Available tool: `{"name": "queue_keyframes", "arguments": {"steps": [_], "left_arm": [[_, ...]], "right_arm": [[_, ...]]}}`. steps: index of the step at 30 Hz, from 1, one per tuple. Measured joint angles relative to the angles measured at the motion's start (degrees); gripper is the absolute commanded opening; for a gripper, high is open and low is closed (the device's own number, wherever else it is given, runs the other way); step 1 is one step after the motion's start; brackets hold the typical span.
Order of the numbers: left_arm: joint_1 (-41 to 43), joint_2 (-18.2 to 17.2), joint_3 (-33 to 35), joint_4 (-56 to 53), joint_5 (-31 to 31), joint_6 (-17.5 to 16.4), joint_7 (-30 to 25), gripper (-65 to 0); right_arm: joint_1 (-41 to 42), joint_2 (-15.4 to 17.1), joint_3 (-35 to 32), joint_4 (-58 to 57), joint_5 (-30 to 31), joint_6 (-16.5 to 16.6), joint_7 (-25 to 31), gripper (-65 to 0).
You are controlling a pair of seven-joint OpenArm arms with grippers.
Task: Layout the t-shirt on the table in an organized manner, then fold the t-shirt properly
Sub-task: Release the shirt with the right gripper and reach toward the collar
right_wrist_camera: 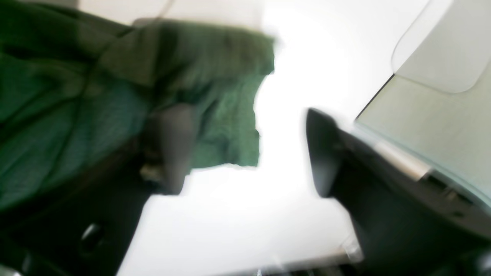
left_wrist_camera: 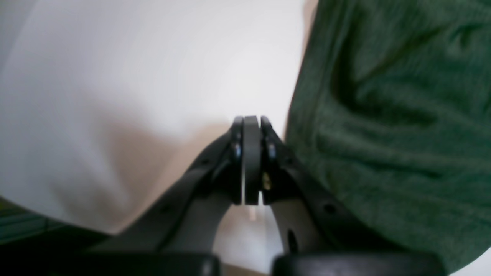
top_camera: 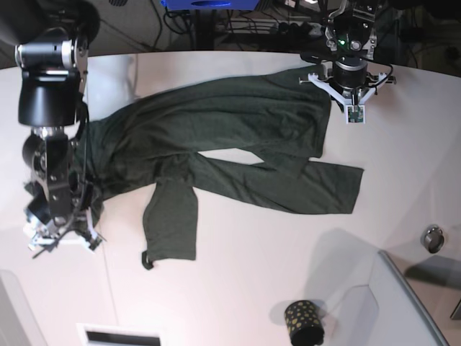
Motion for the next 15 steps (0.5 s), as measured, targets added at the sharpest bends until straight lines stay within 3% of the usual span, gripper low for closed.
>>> {"name": "queue_keyframes", "arguments": {"steps": [5, 7, 11, 15], "left_arm": [[-0.26, -1.4, -0.22, 0.07, -0.2, 0.22, -0.15, -65.0], [-0.26, -1.31, 0.04, 0.15, 0.24, 0.17, -0.22, -65.0], [-0.63, -1.18, 0.44, 0.15, -0.02, -0.04, -0.02, -65.0], [-1.07, -1.31, 0.33, 0.26, 0.02, 0.2, -0.31, -65.0]], "right_arm": [[-12.92, -1.57, 13.92, 18.05, 0.85, -0.72, -0.9, -20.0], [-18.1, -1.27, 17.44, 20.57, 6.93, -0.96, -0.02, -24.2], [-27.02, 0.17, 17.25, 19.91, 19.43, 0.17, -0.94, -26.7], [-27.78, 0.61, 15.52, 19.91, 22.91, -0.63, -0.55, -26.7]]}}
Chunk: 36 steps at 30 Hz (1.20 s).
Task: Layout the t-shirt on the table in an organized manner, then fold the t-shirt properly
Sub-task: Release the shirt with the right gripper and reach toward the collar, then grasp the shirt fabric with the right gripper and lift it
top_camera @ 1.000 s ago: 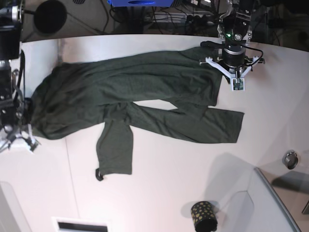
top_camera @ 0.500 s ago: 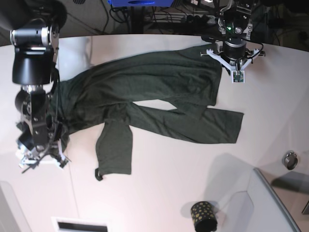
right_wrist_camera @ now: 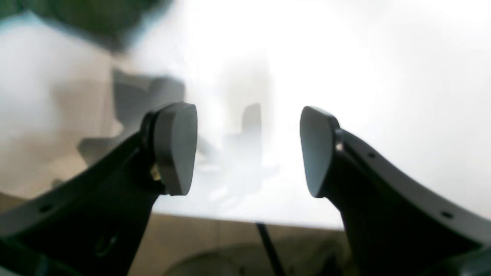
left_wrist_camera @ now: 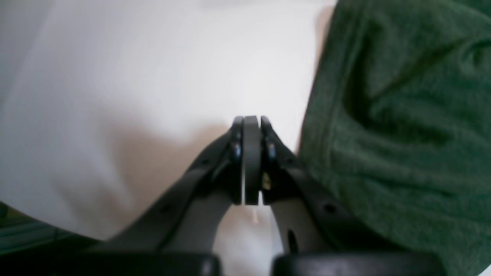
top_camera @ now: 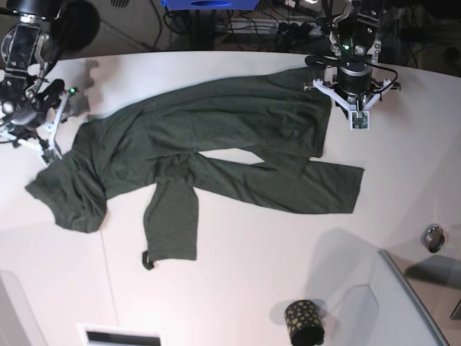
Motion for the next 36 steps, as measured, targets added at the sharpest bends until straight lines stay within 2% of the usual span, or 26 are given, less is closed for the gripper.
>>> {"name": "queue_keyframes", "arguments": {"steps": [5, 8, 11, 17, 23, 24, 25, 26, 28, 29, 31, 36], "left_arm": [[0.13, 0.09, 0.11, 0.02, -0.15, -0.13, 0.11, -65.0], [0.24, 0.09, 0.02, 0.02, -0.02, -0.07, 0.11, -65.0], [0.74, 0.09, -0.33, -0.13, 0.02, -0.07, 0.09, -65.0], [0.76, 0.0, -0.33, -0.28, 0.07, -0.04, -0.11, -65.0], [0.57, 0.0, -0.35, -0.28, -0.02, -0.09, -0.09, -65.0], [0.42, -0.02, -0.35, -0.28, 0.0, -0.07, -0.09, -65.0], [0.31, -0.02, -0.39, -0.28, 0.04, -0.04, -0.09, -65.0], [0.31, -0.02, -0.39, -0.28, 0.04, -0.04, -0.09, -65.0], [0.31, 0.0, -0.39, -0.28, 0.04, -0.07, -0.09, -65.0], [0.33, -0.02, -0.39, -0.28, 0.04, -0.04, -0.09, -65.0], [0.33, -0.02, -0.39, -0.31, 0.04, -0.04, -0.09, -65.0], [0.28, 0.11, -0.39, -0.31, 0.17, -0.15, -0.07, -65.0]], "right_arm": [[3.96, -3.02, -0.87, -4.31, 0.02, 0.66, -0.74, -27.0], [6.67, -3.02, -0.96, -5.84, 0.42, 0.31, -1.25, -27.0], [5.51, -3.98, -0.72, -3.58, -0.31, -0.04, -5.2, -26.9], [7.13, -5.53, -1.51, -2.38, 0.2, 0.11, -5.01, -26.7], [7.72, -5.81, -4.07, -8.68, 0.39, 0.2, -4.7, -27.5], [7.98, -5.73, -4.07, -8.92, 0.33, 0.15, -4.87, -29.1], [8.35, -5.57, -4.07, -9.09, 0.2, 0.13, -4.85, -34.2], [8.7, -5.49, -4.07, -9.25, 0.17, 0.11, -4.83, -41.7], [9.2, -5.51, -4.07, -9.22, 0.26, -0.04, -4.85, -61.5], [9.18, -5.53, -4.13, -9.16, 0.5, -0.02, -4.87, -65.0], [9.18, -5.68, -4.24, -9.18, 0.61, -0.02, -6.71, -61.7], [9.03, -8.48, -6.05, -4.17, -0.37, -0.11, -11.08, -63.9]]}}
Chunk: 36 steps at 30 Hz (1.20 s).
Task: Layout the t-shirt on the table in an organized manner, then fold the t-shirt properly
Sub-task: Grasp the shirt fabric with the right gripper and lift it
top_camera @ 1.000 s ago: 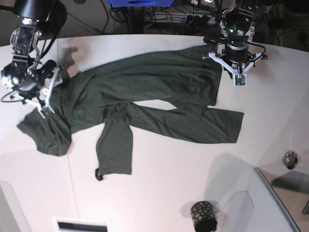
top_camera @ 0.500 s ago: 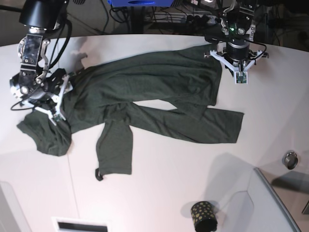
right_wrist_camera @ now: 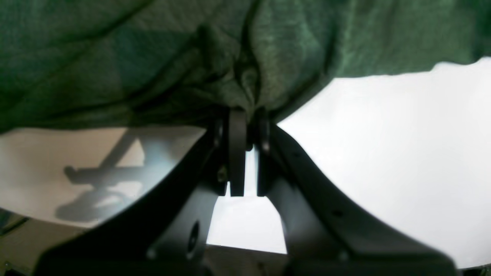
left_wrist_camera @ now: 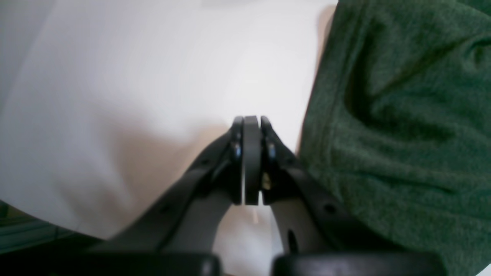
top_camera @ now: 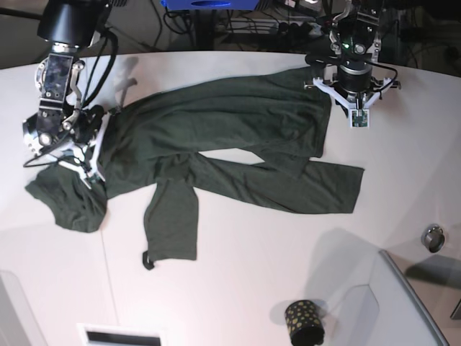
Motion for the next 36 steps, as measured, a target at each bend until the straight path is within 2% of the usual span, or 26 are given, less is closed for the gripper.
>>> {"name": "queue_keyframes", "arguments": {"steps": [4, 7, 10, 12, 13, 16, 18, 19, 22, 25, 28, 30, 33, 36], "left_arm": [[-0.2, 0.02, -0.04, 0.0, 0.04, 0.13, -0.02, -65.0], [-0.28, 0.09, -0.02, 0.0, 0.07, -0.07, -0.02, -65.0], [-0.13, -0.07, -0.13, 0.0, 0.09, 0.13, 0.07, -65.0], [-0.02, -0.02, -0.04, 0.0, 0.07, -0.07, 0.09, -65.0], [0.17, -0.11, -0.04, 0.0, -0.04, 0.04, 0.2, -65.0], [0.44, -0.04, -0.04, -0.04, 0.02, -0.04, 0.37, -65.0], [0.52, 0.04, -0.04, -0.04, -0.11, -0.07, 0.37, -65.0], [0.48, -0.02, -0.09, -0.04, 0.0, -0.02, 0.35, -65.0], [0.0, 0.0, -0.13, -0.09, 0.04, 0.09, 0.35, -65.0], [-0.26, 0.02, -0.07, -0.07, 0.0, -0.04, 0.24, -65.0], [-0.11, -0.04, -0.04, -0.09, 0.04, 0.0, 0.17, -65.0], [-0.13, -0.02, 0.09, -0.09, 0.09, 0.0, 0.15, -65.0], [-0.15, 0.04, 0.48, -0.09, 0.04, -0.07, 0.15, -65.0], [-0.13, 0.04, 0.02, -0.11, 0.09, 0.17, 0.15, -65.0]], "right_arm": [[1.33, -0.17, -11.96, 4.22, 0.63, 0.17, -3.56, -63.9], [5.2, -0.48, -18.6, 2.91, 0.81, 0.48, -6.43, -63.5], [11.19, -3.08, -19.71, -5.01, 0.11, 0.09, -6.49, -63.3], [15.3, -3.43, -20.39, -12.04, 0.9, 0.15, -6.32, -60.0], [16.72, -3.48, -21.09, -14.97, 0.94, 0.07, -6.45, -56.1], [18.1, -3.32, -22.47, -16.98, 0.79, 0.07, -7.63, -33.6], [16.55, -3.17, -22.38, -12.33, 0.83, 0.07, -9.68, -17.9], [14.78, -2.95, -22.27, -7.58, 0.72, 0.07, -9.46, -13.7], [9.29, -1.75, -21.4, 6.34, 0.76, 0.33, -7.52, -12.9], [3.76, -1.84, -13.77, 12.72, 1.2, 0.31, -4.59, -12.9], [-1.4, -0.96, -6.88, 12.15, -0.57, -0.04, -4.31, -12.9], [-5.03, -0.66, -6.4, 11.37, -0.9, -0.15, -0.87, -12.9], [-5.31, -2.05, -6.67, 6.45, 0.63, 0.15, 4.39, -13.5], [-3.63, -2.4, -5.97, -0.35, 1.25, 0.57, 7.26, -20.1]]}}
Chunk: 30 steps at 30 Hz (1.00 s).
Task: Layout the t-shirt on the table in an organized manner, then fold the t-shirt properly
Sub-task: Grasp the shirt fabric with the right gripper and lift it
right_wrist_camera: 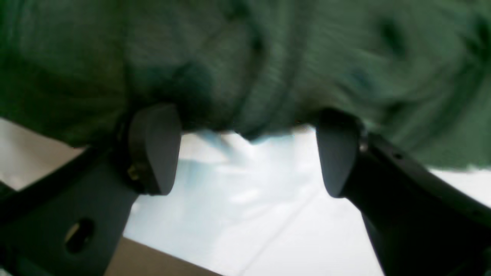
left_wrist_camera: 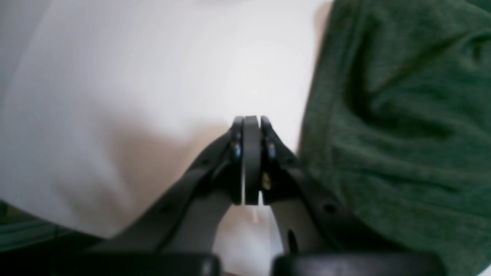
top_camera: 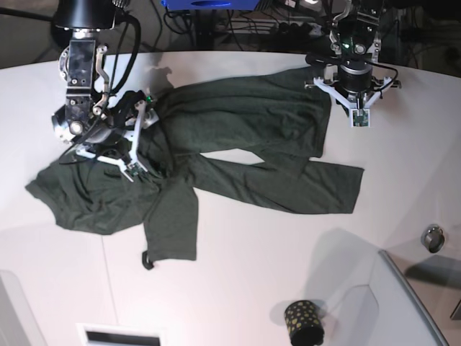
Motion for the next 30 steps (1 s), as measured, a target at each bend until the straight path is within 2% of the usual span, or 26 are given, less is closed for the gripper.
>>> {"name": "queue_keyframes", "arguments": {"steps": [3, 7, 10, 12, 15, 21, 23, 28, 30], "left_arm": [[-0.07, 0.31, 0.11, 0.02, -0.04, -0.15, -0.09, -65.0], [-0.02, 0.26, 0.04, 0.02, -0.04, -0.22, -0.15, -65.0], [-0.02, 0.02, 0.04, 0.02, -0.02, -0.15, -0.15, -65.0], [-0.02, 0.07, 0.04, 0.02, -0.04, -0.13, -0.17, -65.0], [-0.02, 0.13, 0.04, 0.02, -0.02, -0.2, -0.17, -65.0], [-0.02, 0.11, 0.04, 0.02, -0.04, -0.22, -0.15, -65.0], [-0.02, 0.11, 0.04, 0.02, -0.04, -0.2, -0.15, -65.0], [0.0, 0.11, 0.04, 0.02, -0.02, -0.22, -0.17, -65.0], [0.02, 0.11, 0.04, 0.02, -0.04, -0.22, -0.17, -65.0]], "right_arm": [[-0.28, -0.02, 3.5, -1.66, -1.49, -0.59, -0.22, -27.5], [-0.15, -0.48, 3.78, -1.68, -1.07, -0.7, -0.09, -36.5], [0.15, -0.79, 3.69, -1.66, -0.37, -0.31, -0.09, -50.6], [0.15, -0.68, 3.78, -1.66, -0.5, -0.48, -0.15, -57.5], [0.22, -0.63, 3.85, -1.66, -0.92, -0.5, -0.28, -53.7], [0.44, -0.63, 3.85, -1.66, -0.76, -0.5, -1.75, -40.5], [0.52, -0.63, 3.85, -1.66, -0.74, -0.5, -1.66, -38.0], [2.99, -0.61, 3.85, -3.13, -0.72, -0.5, -1.62, -39.0], [3.72, -0.48, 3.85, -4.17, -0.68, -0.48, -1.6, -42.2]]}}
